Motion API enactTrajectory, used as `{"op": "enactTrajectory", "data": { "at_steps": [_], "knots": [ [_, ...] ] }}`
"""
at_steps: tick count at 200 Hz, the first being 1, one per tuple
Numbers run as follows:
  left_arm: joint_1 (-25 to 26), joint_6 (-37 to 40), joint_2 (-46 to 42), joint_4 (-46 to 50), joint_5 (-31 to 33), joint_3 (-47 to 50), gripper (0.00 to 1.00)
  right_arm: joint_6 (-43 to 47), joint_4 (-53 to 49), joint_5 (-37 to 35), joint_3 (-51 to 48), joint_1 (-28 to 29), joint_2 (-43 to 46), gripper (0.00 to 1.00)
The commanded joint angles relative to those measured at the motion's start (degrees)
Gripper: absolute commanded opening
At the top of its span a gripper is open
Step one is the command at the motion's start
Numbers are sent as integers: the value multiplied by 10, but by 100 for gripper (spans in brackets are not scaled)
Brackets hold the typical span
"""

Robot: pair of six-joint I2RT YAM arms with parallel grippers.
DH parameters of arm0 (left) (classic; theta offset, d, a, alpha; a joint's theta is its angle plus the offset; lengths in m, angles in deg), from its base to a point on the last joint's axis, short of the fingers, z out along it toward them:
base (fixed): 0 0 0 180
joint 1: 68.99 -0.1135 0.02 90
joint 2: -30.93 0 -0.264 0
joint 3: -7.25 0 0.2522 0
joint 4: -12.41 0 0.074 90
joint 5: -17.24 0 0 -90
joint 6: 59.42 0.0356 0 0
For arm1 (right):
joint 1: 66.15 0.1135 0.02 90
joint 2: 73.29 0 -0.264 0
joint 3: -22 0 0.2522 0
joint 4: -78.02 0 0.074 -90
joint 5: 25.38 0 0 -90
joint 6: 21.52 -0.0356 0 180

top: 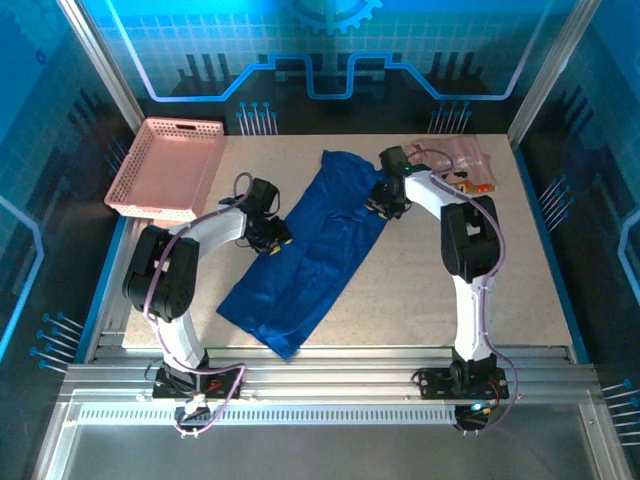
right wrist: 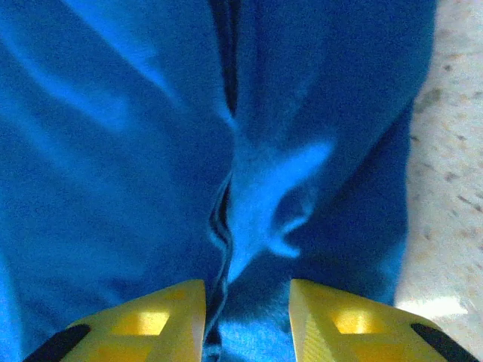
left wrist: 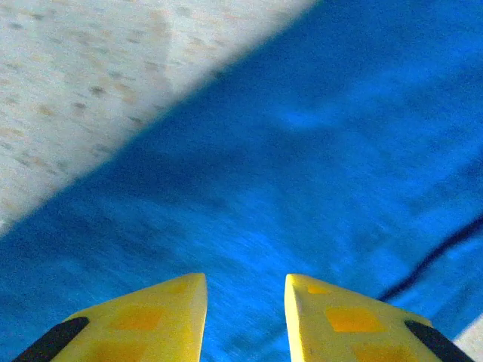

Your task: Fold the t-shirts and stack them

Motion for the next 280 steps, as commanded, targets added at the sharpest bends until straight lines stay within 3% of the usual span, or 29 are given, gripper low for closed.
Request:
{"op": "enactTrajectory", "data": {
  "at_steps": [1, 54, 94, 126, 155, 174, 203, 235, 280],
  "knots": [
    [-21, 28, 6, -32, -34, 32, 34, -33, -40, -38, 71, 6, -56, 35],
    [-17, 17, 7, -48, -82, 66, 35, -61, -132, -75, 318, 1, -217, 35],
    [22, -29, 4, -43, -107, 81, 35, -88, -121, -28, 537, -26, -354, 42],
    [18, -48, 1, -49, -105, 85, 42, -105, -11, 45, 573, -48, -382, 54],
    [15, -56, -20, -57, -136, 50, 57, -34, -33, 108, 568, -49, -329, 64],
    [20, -69, -73, -58, -150, 41, 65, 45, -51, 145, 478, -35, -228, 69],
    [35, -86, -169, -32, -151, 81, 69, 118, -17, 183, 214, -18, -8, 74],
    [66, -112, -274, -27, -134, 184, 71, 138, -11, 211, -54, -20, 205, 76],
    [113, -161, -390, -39, -101, 306, 70, 91, 5, 286, -392, 8, 456, 73]
  ]
}}
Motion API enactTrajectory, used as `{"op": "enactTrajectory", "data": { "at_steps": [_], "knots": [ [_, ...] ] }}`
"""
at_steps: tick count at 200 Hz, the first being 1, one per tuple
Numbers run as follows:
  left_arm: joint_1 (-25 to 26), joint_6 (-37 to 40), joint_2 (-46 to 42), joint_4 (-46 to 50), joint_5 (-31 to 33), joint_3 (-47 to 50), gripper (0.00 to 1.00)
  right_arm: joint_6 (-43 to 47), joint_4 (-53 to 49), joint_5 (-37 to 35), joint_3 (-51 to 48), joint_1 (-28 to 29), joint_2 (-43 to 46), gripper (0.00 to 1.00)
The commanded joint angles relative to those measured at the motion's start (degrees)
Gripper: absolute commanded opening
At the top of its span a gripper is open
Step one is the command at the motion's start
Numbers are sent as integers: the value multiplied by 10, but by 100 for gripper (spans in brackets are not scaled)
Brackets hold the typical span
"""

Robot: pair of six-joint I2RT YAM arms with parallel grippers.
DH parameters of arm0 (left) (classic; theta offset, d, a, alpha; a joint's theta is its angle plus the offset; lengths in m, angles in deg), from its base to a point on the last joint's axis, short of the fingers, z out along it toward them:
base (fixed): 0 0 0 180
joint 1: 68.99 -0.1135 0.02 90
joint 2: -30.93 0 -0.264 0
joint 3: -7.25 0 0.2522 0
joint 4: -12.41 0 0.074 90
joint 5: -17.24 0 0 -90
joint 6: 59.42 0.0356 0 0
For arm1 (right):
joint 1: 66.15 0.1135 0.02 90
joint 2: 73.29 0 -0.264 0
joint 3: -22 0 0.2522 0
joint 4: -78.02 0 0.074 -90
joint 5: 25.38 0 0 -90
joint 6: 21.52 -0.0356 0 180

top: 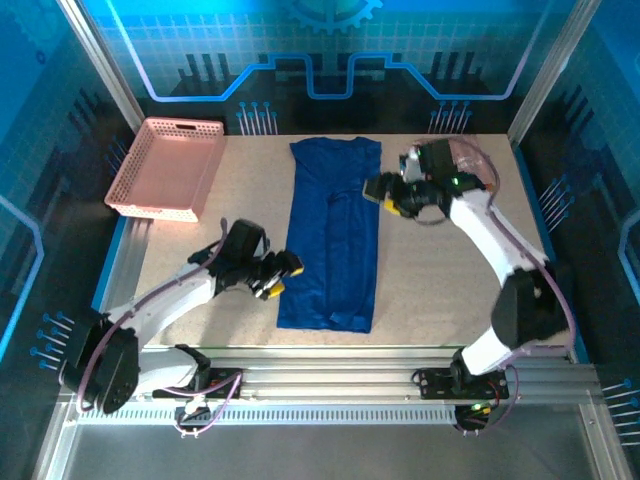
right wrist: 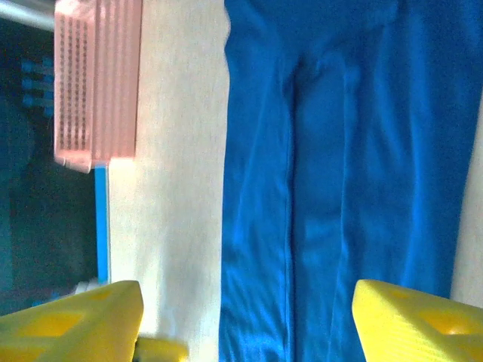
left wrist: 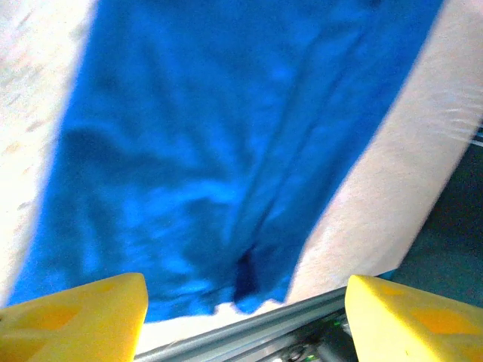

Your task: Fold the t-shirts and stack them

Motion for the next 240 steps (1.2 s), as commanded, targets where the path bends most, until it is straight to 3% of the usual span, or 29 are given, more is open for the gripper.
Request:
{"op": "enactTrajectory", "data": {
  "at_steps": [1, 47, 67, 101, 141, 197, 240],
  "knots": [
    [19, -37, -51, 16, 24, 41, 70, -17, -19, 52, -155, 25, 68, 73],
    [40, -62, -100, 13, 16, 102, 64, -103, 23, 71, -411, 71, 274, 67],
    [47, -80, -101, -4, -6, 131, 61, -130, 26, 76, -470, 80, 317, 64],
    [74, -75, -94, 31, 14, 139, 59, -163, 31, 56, -522, 116, 366, 62],
    [78, -88, -77, -36, 13, 170, 58, -196, 108, 42, -548, 154, 333, 60],
    [80, -104, -53, -118, 9, 199, 51, -190, 176, 28, -501, 192, 234, 57],
    [80, -92, -24, -131, 11, 179, 45, -184, 204, 24, -479, 200, 173, 53]
  ]
}}
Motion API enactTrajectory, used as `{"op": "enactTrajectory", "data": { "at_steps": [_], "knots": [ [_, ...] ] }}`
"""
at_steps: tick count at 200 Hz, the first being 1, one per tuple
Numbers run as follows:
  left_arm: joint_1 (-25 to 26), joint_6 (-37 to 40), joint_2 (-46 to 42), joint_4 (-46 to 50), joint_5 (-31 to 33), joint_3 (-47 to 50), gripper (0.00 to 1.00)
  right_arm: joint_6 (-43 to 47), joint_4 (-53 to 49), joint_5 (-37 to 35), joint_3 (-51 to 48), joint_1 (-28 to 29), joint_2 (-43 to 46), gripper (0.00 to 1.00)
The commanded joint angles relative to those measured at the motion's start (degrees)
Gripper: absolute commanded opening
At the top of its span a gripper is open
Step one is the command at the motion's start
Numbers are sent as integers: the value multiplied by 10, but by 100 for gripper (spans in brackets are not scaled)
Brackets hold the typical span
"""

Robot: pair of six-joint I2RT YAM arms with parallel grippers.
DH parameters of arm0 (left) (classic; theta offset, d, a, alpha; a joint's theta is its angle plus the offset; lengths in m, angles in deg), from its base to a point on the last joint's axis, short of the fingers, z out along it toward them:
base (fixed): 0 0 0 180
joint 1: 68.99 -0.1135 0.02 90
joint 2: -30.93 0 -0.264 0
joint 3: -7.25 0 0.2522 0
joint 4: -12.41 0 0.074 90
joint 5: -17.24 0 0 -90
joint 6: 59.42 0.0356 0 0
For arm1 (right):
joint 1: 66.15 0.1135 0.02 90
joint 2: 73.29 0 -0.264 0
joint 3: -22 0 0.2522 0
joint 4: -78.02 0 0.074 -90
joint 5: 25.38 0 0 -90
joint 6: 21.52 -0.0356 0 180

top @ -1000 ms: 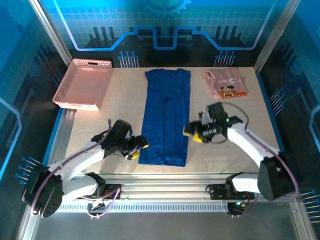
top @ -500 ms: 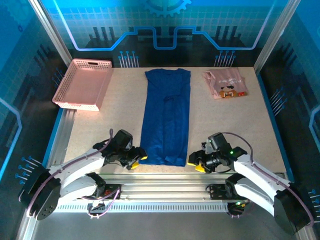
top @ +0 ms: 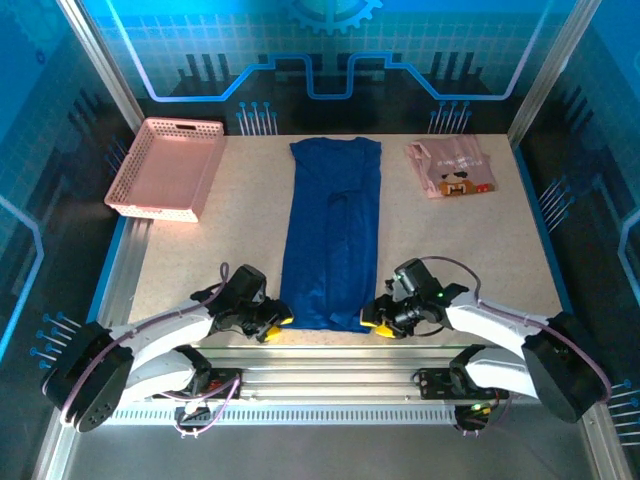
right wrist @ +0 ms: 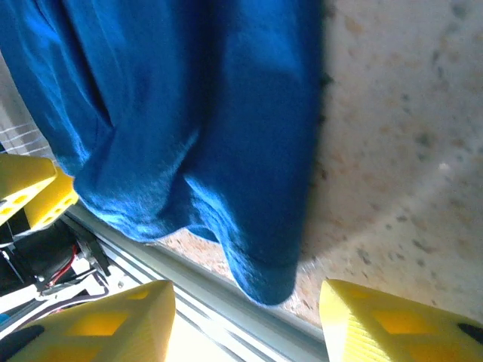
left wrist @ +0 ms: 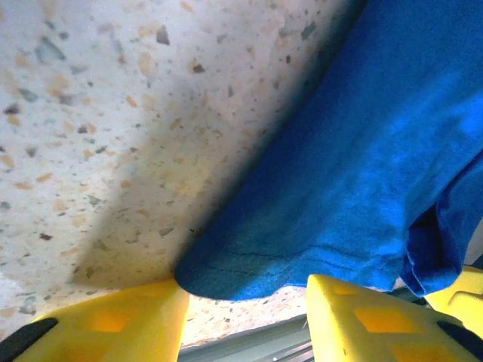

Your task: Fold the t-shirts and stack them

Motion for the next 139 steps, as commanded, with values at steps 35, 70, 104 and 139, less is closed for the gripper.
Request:
{"op": "enactTrajectory", "data": {
  "at_steps": [35, 70, 104, 139],
  "knots": [
    [6, 4, 54, -77, 0, -14, 38, 6, 40, -8, 26, 12, -65, 47],
    [12, 7, 88, -99, -5, -31, 31, 2, 55, -3, 29, 16, -90, 39],
    [16, 17, 87, -82, -1, -43, 9, 38, -32, -10, 50, 17, -84, 5],
    [18, 36, 8, 17, 35, -48, 0, 63, -179, -56, 46, 0, 2, 0]
  ]
}}
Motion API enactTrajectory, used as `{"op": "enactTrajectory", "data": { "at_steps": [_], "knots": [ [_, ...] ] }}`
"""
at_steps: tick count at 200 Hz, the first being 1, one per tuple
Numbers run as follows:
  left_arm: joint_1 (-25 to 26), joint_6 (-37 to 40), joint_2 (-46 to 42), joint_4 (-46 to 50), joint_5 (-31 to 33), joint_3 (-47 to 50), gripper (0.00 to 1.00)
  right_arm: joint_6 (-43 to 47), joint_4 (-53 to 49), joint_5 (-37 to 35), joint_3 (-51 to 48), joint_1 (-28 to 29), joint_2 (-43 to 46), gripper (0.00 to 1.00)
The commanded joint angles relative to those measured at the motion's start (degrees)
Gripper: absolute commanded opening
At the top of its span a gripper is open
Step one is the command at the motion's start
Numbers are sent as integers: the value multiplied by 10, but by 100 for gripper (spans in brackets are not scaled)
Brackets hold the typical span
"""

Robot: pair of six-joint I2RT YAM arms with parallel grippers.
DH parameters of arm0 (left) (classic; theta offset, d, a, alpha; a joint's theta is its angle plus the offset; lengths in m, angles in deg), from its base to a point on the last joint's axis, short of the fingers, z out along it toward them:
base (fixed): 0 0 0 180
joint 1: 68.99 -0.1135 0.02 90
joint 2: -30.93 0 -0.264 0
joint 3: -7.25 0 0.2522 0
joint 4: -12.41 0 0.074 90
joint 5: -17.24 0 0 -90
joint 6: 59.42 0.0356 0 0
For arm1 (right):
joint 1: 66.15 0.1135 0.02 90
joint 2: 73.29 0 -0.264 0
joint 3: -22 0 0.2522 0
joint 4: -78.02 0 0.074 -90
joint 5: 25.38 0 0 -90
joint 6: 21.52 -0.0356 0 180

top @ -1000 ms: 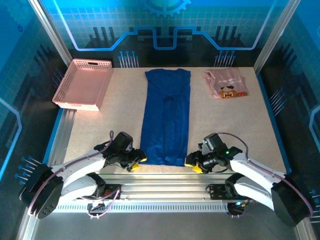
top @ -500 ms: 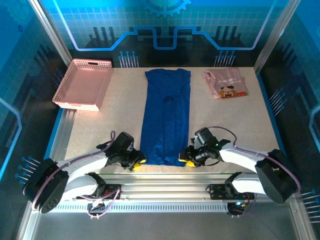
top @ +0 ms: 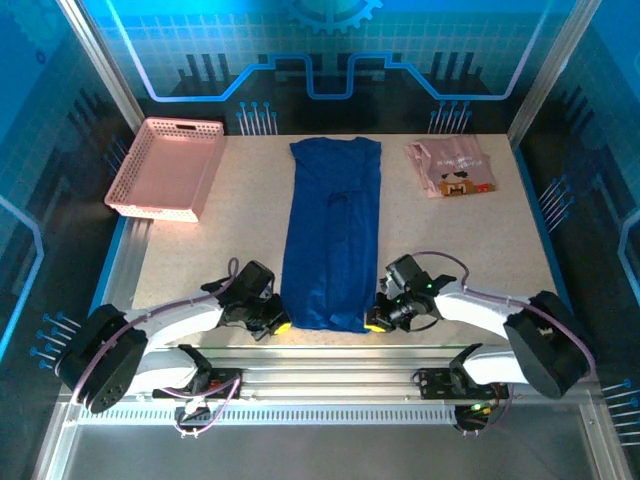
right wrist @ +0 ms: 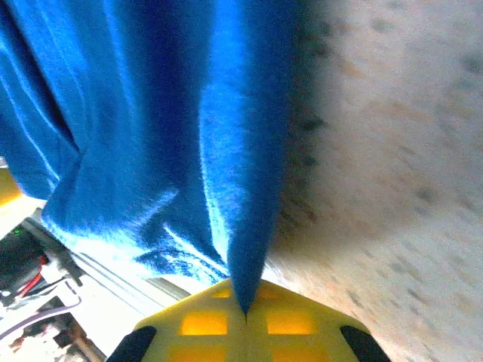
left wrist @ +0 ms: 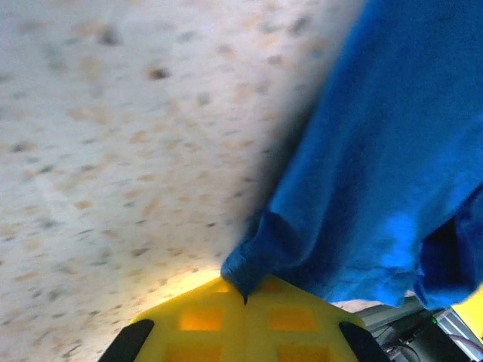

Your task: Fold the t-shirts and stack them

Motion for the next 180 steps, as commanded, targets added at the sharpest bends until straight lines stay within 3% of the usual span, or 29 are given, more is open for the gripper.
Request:
{"op": "enactTrajectory", "data": {
  "at_steps": [1, 82, 118, 145, 180],
  "knots": [
    [6, 20, -49, 8, 32, -8, 0, 29, -137, -34, 8, -7, 57, 0],
    [72, -17, -112, 31, 52, 0, 0, 10, -195, -34, 0, 1, 129, 0],
    [76, -8, -105, 52, 58, -64, 0, 34, -229, -40, 65, -14, 122, 0],
    [47, 8, -67, 66, 47, -129, 0, 89, -257, -28, 146, -66, 73, 0],
    [-27, 54, 6, 63, 18, -209, 0, 172, -277, -5, 291, -134, -48, 0]
  ]
}}
